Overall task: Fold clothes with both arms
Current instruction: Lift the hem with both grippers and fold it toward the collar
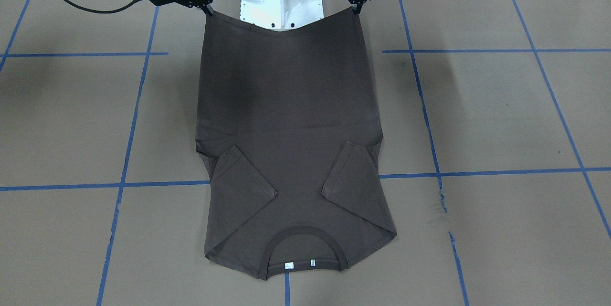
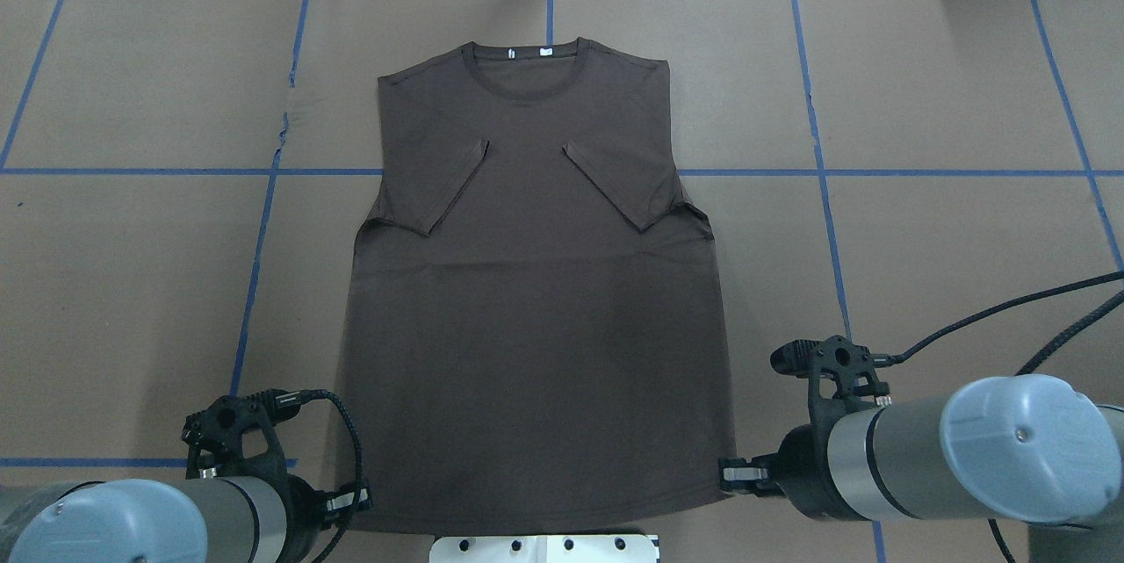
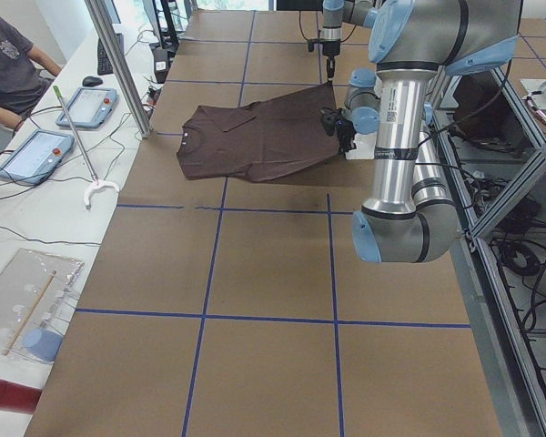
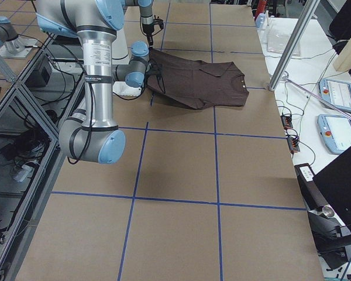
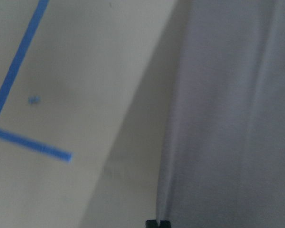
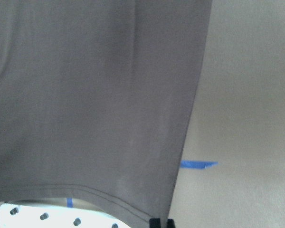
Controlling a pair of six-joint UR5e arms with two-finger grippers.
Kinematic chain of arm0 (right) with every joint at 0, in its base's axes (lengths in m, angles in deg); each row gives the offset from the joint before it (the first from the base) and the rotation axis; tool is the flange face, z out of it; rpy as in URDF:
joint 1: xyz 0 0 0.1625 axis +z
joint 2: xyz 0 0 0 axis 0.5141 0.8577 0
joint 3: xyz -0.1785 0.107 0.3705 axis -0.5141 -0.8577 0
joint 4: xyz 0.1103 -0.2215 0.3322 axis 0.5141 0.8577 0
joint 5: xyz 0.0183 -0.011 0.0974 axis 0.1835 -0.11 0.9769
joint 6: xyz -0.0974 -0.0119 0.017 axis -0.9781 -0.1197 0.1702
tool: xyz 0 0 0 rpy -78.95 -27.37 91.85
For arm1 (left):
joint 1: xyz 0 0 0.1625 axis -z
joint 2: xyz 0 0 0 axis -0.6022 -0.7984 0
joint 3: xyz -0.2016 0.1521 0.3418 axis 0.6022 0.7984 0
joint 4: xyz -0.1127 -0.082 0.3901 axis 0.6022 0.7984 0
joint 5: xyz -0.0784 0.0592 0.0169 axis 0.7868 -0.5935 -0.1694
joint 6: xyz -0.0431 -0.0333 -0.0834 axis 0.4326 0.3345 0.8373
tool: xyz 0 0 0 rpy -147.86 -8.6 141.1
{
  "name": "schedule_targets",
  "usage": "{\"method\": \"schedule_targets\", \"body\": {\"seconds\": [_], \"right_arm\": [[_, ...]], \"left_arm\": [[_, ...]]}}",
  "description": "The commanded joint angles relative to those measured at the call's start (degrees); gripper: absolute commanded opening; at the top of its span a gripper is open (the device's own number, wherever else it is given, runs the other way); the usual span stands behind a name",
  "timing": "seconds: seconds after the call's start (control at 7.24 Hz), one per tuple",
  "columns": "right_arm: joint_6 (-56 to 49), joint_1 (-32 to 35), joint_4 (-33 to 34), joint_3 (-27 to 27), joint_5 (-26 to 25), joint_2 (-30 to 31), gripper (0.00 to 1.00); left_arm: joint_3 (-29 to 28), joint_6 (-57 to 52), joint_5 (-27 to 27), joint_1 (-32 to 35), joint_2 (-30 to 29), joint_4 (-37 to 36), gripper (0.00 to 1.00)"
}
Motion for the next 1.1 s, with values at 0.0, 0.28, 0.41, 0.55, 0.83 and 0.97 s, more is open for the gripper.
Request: {"method": "schedule_targets", "body": {"seconds": [0.0, 0.28, 0.41, 0.55, 0.83, 0.97], "right_arm": [[0.0, 0.3, -0.1, 3.4, 0.8, 2.6, 0.0], [-6.0, 9.4, -0.3, 0.0, 6.1, -1.3, 0.0], [-10.7, 15.4, -0.2, -3.7, 8.8, -4.5, 0.0], [-13.0, 21.2, -0.1, -7.8, 12.0, -8.7, 0.0], [-20.3, 28.6, 0.1, -18.1, 13.6, -17.8, 0.0], [-24.5, 31.7, -0.2, -23.7, 13.6, -21.1, 0.0]], "left_arm": [[2.4, -0.5, 0.3, 0.0, 0.7, -2.3, 0.0], [2.8, -6.3, 2.8, 5.8, 1.0, -2.2, 0.0], [2.7, -11.3, 3.3, 11.1, 0.3, -2.1, 0.0], [0.8, -15.5, 3.5, 17.0, -3.4, -2.2, 0.0], [-10.9, -23.1, 8.0, 28.9, -13.2, -2.1, 0.0], [-15.6, -25.9, 7.9, 31.8, -14.1, -1.1, 0.0]]}}
